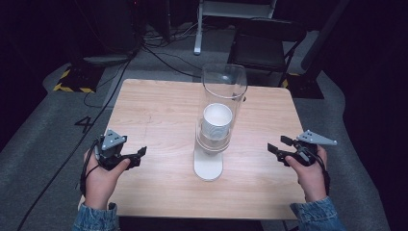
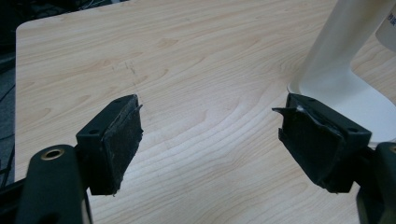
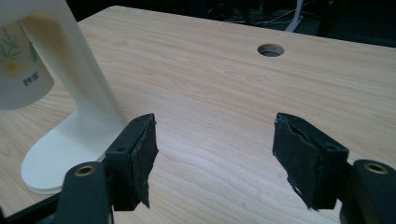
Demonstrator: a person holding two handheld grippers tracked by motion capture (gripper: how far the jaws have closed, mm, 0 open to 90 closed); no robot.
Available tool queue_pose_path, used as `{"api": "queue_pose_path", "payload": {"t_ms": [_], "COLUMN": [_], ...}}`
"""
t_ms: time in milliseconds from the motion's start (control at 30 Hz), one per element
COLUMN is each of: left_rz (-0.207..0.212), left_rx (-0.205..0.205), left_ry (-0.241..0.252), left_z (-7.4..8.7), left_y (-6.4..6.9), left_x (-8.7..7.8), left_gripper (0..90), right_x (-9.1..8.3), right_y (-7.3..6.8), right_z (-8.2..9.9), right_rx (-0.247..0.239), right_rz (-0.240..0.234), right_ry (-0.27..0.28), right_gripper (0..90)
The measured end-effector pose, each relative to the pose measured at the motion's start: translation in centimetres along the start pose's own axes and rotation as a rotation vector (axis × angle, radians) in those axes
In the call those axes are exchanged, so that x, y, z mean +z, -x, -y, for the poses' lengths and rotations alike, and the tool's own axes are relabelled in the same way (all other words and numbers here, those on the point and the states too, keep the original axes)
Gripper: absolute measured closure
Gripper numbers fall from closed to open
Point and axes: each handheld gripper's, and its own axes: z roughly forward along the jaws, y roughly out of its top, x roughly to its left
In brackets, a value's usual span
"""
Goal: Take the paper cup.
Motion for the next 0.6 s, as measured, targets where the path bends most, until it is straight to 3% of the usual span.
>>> {"api": "queue_pose_path", "payload": {"t_ms": [133, 233, 600], "left_rz": [-0.002, -0.001, 0.002], "left_rx": [-0.005, -0.004, -0.001], "left_ry": [0.002, -0.007, -0.019], "left_z": [0.1, 0.2, 0.4], "left_y": [-0.1, -0.1, 0.0], "left_x": [-0.1, -0.2, 0.0], "left_gripper": [21.1, 21.1, 20.7], "right_x": [0.6, 0.9, 2.6], "right_y": [-1.3, -2.3, -5.4], "right_z": [-0.5, -0.9, -1.6], "right_rx": [0.018, -0.026, -0.081], "right_rz": [-0.103, -0.100, -0.168], "right_ry": [0.006, -0.001, -0.012], "right_gripper": [31.1, 30.9, 30.3]}}
